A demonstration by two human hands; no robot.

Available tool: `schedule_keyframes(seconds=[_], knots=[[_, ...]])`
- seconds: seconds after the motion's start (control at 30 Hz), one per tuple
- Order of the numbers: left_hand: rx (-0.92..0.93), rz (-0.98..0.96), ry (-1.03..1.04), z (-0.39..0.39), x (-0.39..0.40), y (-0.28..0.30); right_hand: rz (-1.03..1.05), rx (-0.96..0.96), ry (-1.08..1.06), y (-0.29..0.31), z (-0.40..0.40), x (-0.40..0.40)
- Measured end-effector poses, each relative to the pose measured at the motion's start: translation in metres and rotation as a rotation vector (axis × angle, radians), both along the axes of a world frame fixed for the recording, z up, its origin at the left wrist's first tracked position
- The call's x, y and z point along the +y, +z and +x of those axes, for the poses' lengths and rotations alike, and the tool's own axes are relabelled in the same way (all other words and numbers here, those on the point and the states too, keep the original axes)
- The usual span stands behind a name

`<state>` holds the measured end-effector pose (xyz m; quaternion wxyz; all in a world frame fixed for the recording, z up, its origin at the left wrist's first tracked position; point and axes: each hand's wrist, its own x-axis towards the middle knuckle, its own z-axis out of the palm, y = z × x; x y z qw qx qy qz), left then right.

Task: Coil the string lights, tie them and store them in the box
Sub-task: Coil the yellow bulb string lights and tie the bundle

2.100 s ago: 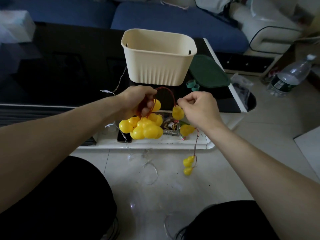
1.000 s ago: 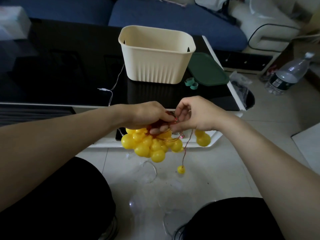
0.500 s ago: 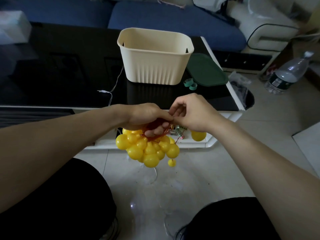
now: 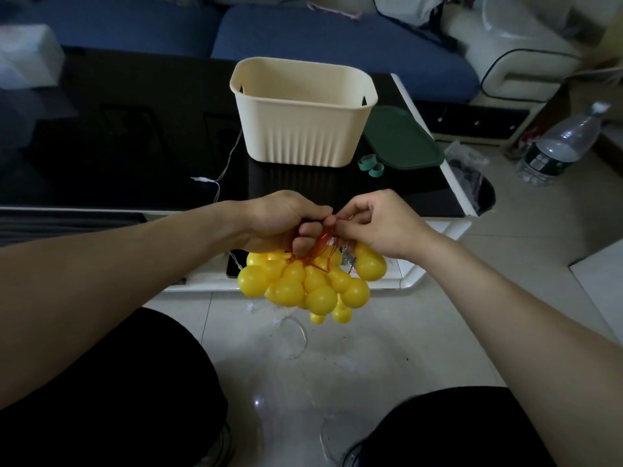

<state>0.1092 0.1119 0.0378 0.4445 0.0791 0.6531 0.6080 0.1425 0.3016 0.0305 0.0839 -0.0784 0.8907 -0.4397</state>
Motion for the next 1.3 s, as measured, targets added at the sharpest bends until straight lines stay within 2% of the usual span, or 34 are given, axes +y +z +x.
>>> schedule_keyframes(seconds=[0.13, 0.27, 0.37, 0.47, 0.57, 0.67, 0.83, 0.97, 1.13, 1.3], knots=[[-0.039, 0.016, 0.056, 0.001, 0.003, 0.0, -0.007, -0.063, 0.061, 0.002, 0.003, -0.001], [-0.157, 0.164, 0.109, 0.002, 0.004, -0.001, 0.083, 0.031, 0.019, -0.001, -0.001, -0.002], [-0.174, 0.212, 0.138, 0.001, 0.005, 0.001, 0.044, 0.046, -0.036, -0.004, -0.004, 0.0], [-0.264, 0.31, 0.215, 0.002, 0.006, 0.003, -0.014, 0.031, -0.048, -0.004, -0.006, 0.002], [-0.301, 0.397, 0.263, 0.004, 0.009, 0.006, 0.004, 0.063, -0.047, -0.003, -0.008, 0.001], [-0.278, 0.336, 0.26, 0.002, 0.01, 0.007, -0.012, 0.067, -0.023, -0.003, -0.005, -0.002], [-0.161, 0.157, 0.108, -0.001, 0.008, -0.002, 0.067, 0.002, 0.046, -0.006, -0.004, 0.002], [-0.108, -0.019, 0.1, 0.0, 0.007, -0.002, 0.043, -0.042, -0.057, 0.002, -0.005, 0.014], [0.022, -0.159, 0.213, -0.007, 0.004, -0.005, 0.03, -0.236, -0.114, 0.009, -0.002, 0.033], [0.052, -0.177, 0.404, -0.016, -0.005, -0.006, 0.076, -0.263, -0.234, 0.006, -0.004, 0.047]])
